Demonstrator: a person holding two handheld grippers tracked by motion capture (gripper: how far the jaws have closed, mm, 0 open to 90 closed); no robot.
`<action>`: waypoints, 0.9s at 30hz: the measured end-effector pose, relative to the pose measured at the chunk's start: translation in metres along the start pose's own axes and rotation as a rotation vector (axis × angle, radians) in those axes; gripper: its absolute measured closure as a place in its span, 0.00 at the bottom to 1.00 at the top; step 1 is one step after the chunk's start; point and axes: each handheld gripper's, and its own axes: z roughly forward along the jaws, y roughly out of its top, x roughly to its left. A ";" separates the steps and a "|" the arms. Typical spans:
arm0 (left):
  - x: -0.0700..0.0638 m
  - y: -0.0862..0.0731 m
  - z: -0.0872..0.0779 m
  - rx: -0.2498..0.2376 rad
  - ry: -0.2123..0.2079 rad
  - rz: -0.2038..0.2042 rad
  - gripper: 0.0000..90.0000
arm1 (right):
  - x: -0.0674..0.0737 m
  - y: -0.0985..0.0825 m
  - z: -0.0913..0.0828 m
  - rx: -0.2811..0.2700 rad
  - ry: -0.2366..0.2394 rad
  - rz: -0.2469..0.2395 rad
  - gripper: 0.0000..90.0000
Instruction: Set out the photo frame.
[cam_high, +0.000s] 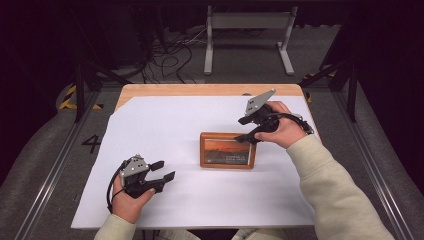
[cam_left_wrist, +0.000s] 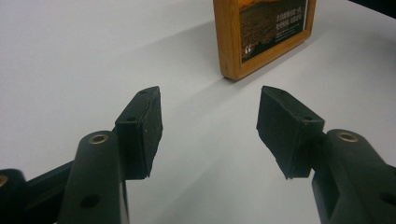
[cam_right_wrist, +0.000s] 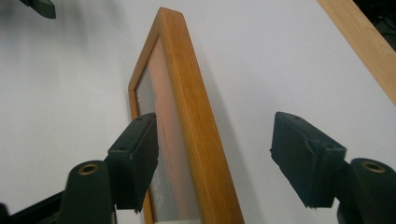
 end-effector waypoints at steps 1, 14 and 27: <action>0.001 0.000 0.000 -0.005 0.007 0.011 0.45 | 0.001 -0.002 -0.005 -0.007 -0.005 0.017 0.33; 0.001 0.002 0.000 0.005 0.003 0.004 0.43 | 0.028 -0.044 -0.045 -0.131 -0.119 0.143 0.27; 0.000 0.005 0.003 0.002 0.005 0.020 0.41 | 0.052 -0.095 -0.059 -0.212 -0.174 0.220 0.23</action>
